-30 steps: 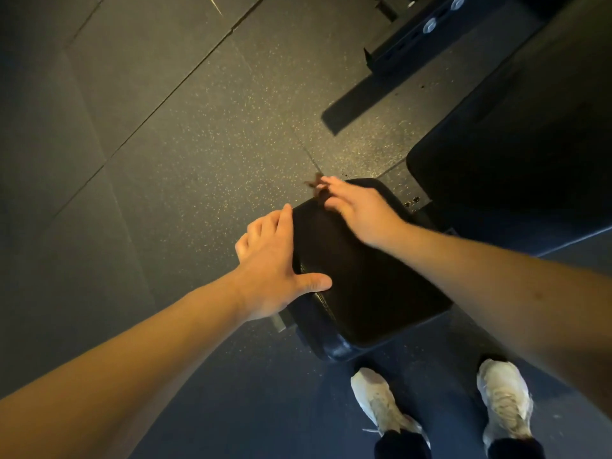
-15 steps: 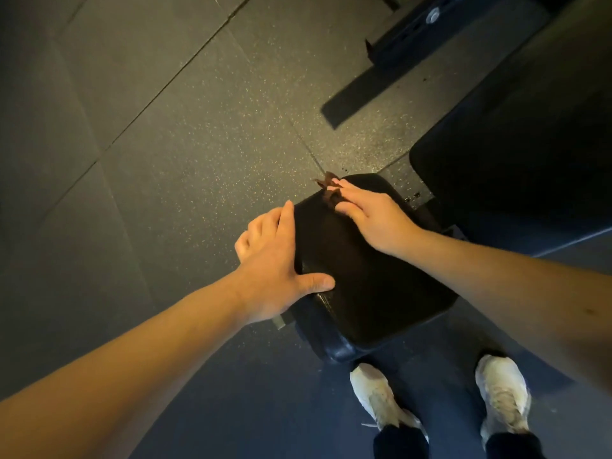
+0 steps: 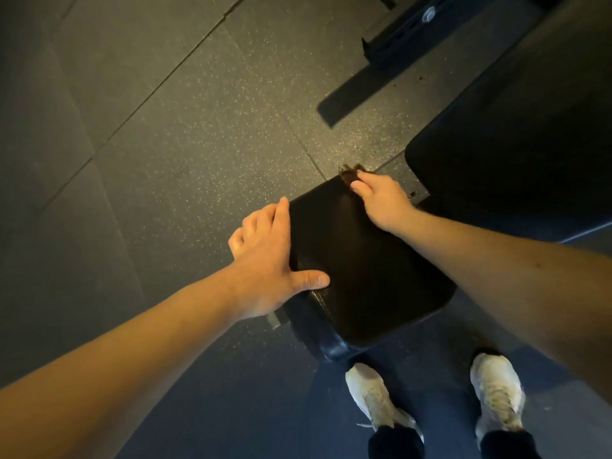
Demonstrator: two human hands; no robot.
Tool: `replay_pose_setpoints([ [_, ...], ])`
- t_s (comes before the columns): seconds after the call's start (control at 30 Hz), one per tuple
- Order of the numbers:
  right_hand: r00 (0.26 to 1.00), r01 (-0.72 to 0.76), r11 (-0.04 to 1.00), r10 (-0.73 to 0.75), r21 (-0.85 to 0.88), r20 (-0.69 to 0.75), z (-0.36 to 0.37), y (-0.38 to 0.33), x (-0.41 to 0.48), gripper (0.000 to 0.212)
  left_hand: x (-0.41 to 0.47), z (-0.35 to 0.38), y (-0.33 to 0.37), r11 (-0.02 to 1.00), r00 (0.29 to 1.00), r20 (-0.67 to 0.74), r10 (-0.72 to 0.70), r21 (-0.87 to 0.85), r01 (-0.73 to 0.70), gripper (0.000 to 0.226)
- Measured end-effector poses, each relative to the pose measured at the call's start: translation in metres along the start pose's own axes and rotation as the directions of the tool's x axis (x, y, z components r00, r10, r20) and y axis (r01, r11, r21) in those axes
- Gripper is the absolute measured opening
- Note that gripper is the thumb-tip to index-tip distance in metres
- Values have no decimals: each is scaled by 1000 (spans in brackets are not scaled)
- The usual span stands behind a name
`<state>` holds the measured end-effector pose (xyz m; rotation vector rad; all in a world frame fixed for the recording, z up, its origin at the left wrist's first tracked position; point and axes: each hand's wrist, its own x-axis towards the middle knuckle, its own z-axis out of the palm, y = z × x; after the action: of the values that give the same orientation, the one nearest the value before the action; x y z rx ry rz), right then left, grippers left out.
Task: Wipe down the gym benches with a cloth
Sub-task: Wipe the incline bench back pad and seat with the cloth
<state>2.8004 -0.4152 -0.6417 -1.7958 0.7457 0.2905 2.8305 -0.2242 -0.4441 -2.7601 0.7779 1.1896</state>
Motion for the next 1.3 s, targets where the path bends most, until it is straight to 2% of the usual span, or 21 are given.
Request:
replay_pose_setpoints([
  [0.1, 970, 205, 975, -214, 84, 119, -3, -5, -67, 45, -1, -2, 3, 1000, 1000, -2, -14, 6, 14, 131],
  [0.2, 933, 298, 950, -310, 91, 184, -7, 3, -80, 45, -2, -3, 7, 1000, 1000, 3, -28, 8, 28, 131],
  [0.27, 961, 244, 969, -247, 38, 122, -8, 16, -49, 44, -2, -3, 7, 1000, 1000, 6, -23, 13, 23, 130],
  [0.37, 998, -34, 995, 38, -95, 39, -10, 36, 5, 45, -1, -1, 3, 1000, 1000, 6, -11, 9, 11, 129],
  [0.43, 979, -206, 973, 205, -103, -18, -9, 46, 31, 44, -1, 1, 1, 1000, 1000, -1, -5, 13, 5, 128],
  [0.5, 955, -294, 953, 291, -71, -50, -5, 48, 39, 44, -1, 2, -1, 1000, 1000, -8, 0, 12, 0, 129],
  [0.57, 956, -288, 957, 284, -37, -72, -3, 39, 26, 46, 1, 1, 0, 1000, 1000, -10, 2, 13, -2, 129],
  [0.67, 993, -101, 995, 102, 22, -54, -3, 20, -30, 45, -1, 1, 0, 1000, 1000, -19, 4, 17, -4, 129],
  [0.77, 994, 88, 989, -94, 116, 46, -5, 8, -88, 45, -1, -1, 3, 1000, 1000, -14, -1, 10, 2, 130],
  [0.87, 971, 192, 979, -199, 70, 130, -10, 17, -95, 46, 0, 0, 3, 1000, 1000, -19, -8, 15, 8, 130],
  [0.93, 988, 140, 990, -140, 5, 70, -13, 32, -65, 44, 0, 1, 1, 1000, 1000, -25, 3, 18, -2, 129],
  [1.0, 998, -56, 997, 57, -53, 17, -18, 47, -33, 45, 0, 3, 0, 1000, 1000, -24, 8, 10, -8, 129],
  [1.07, 961, -276, 961, 276, -10, -27, -21, 60, -10, 45, 1, 4, -1, 1000, 999, -28, 14, 17, -13, 129],
  [1.13, 928, -367, 930, 368, 30, -49, -18, 64, -2, 45, 2, 5, -3, 999, 999, -36, 17, 32, -16, 129],
  [1.2, 929, -361, 931, 363, 47, -69, -12, 58, -11, 46, 3, 3, -3, 999, 1000, -26, 13, 35, -12, 129],
  [1.3, 976, -207, 974, 212, 88, -53, -8, 34, -53, 45, 1, 2, 0, 999, 1000, -26, 11, 41, -10, 129],
])
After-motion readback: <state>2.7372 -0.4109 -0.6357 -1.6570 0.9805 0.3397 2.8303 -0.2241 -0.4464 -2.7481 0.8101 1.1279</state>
